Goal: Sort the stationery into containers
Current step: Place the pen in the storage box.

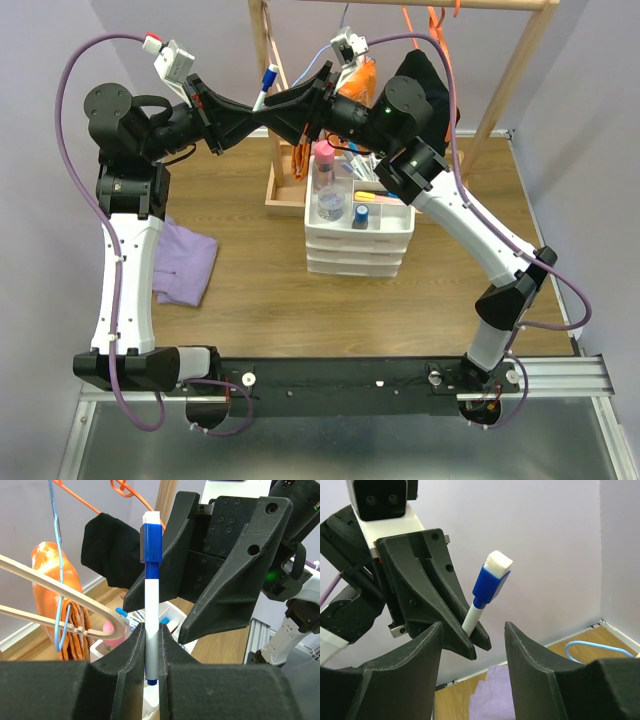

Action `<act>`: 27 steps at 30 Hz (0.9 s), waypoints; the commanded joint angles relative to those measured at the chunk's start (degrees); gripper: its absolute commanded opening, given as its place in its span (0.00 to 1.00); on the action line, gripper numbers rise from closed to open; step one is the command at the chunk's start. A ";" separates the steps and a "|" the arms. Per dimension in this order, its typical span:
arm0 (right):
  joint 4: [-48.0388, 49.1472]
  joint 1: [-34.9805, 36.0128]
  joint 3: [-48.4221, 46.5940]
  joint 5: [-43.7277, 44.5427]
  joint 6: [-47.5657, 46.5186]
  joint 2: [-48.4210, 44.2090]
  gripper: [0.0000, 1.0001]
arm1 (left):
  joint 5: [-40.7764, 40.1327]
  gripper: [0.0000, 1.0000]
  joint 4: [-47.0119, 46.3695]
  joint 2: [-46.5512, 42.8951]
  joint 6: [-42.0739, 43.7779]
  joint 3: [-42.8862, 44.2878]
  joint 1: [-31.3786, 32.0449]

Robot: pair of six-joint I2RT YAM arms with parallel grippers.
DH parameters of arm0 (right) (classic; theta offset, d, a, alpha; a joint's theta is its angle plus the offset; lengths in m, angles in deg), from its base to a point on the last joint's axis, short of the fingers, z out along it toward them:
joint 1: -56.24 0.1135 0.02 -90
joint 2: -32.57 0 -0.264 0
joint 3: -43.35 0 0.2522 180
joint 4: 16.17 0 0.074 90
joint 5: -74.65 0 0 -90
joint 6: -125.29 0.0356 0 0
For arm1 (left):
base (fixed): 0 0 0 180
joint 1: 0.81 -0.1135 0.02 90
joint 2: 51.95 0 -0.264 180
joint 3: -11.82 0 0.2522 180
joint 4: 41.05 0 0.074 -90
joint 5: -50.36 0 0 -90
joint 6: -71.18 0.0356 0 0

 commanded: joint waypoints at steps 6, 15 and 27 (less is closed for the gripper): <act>3.97 -0.06 -2.96 3.48 1.92 0.66 0.59 | 1.89 0.00 -0.94 -1.84 -0.58 -0.29 -0.27; 5.03 -0.14 -3.84 3.57 1.05 1.19 0.49 | 2.15 0.00 -1.29 -1.58 -0.32 -1.08 0.43; 4.41 -0.14 -5.51 2.69 1.48 3.21 0.29 | 2.07 0.00 -1.29 -0.78 0.65 -0.55 1.40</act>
